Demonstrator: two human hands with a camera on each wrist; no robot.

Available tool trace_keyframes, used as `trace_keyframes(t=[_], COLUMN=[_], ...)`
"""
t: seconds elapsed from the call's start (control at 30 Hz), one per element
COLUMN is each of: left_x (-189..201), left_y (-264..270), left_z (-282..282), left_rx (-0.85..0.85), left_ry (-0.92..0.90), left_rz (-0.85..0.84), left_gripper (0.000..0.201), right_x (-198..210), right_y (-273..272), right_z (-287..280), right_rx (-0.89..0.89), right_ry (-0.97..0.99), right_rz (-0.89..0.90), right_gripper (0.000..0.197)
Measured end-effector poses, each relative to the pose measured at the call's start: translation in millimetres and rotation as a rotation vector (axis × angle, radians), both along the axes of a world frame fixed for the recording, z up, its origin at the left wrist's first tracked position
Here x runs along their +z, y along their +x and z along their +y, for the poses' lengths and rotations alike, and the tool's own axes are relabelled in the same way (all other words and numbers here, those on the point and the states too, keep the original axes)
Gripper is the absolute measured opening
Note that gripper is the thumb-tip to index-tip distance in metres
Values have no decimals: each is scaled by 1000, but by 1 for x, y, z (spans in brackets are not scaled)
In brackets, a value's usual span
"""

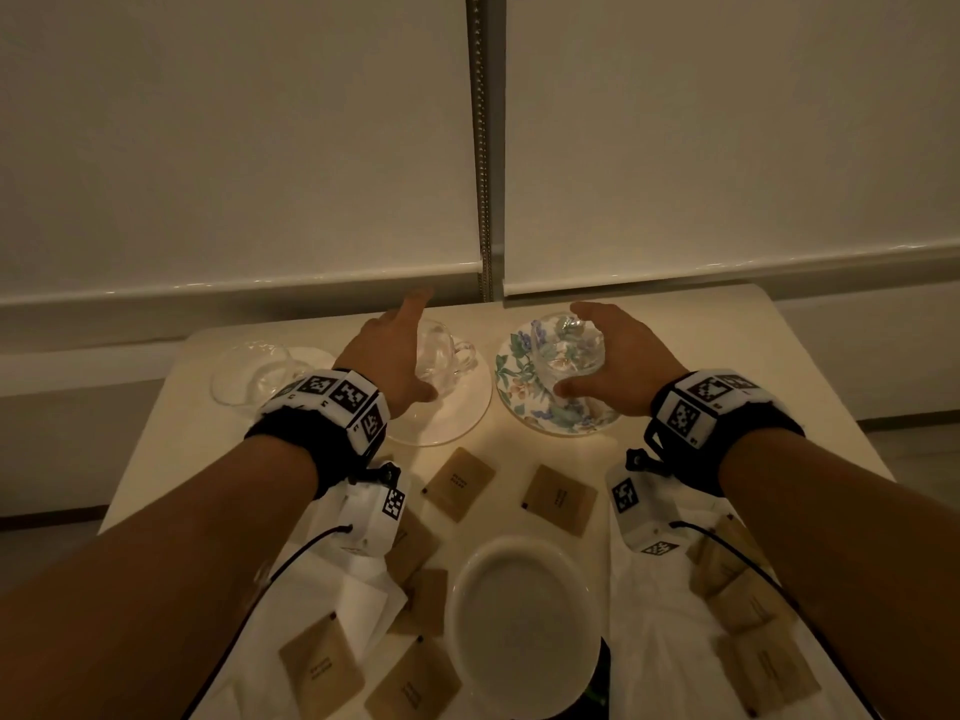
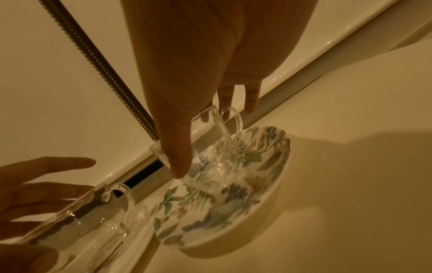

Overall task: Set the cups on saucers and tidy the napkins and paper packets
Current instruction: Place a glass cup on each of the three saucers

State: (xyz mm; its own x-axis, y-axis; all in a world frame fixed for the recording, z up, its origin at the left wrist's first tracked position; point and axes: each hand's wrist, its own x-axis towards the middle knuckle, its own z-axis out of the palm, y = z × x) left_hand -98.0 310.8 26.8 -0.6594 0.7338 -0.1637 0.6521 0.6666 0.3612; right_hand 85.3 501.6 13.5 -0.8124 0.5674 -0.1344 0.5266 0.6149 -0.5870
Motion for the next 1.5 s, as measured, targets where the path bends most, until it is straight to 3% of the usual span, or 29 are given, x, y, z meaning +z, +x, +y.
trace_keyframes(t=[0.87, 1.1, 1.23, 1.4, 1.5], left_x=[3, 11, 43, 91, 105], left_y=[3, 14, 38, 94, 134], left_z=[0, -3, -13, -54, -89], left_rx=[-9, -37, -57, -83, -134], left_ry=[-6, -6, 176, 389, 376], left_rz=[-6, 29, 93, -108, -198], left_gripper=[121, 138, 120, 65, 44], right_x=[1, 15, 51, 107, 131], right_y=[-4, 7, 25, 71, 109], right_z=[0, -11, -23, -59, -98], right_rx=[-24, -41, -119, -144, -157], right_ry=[10, 100, 146, 2, -94], right_rz=[-26, -56, -28, 66, 88], right_gripper=[96, 120, 97, 46, 25])
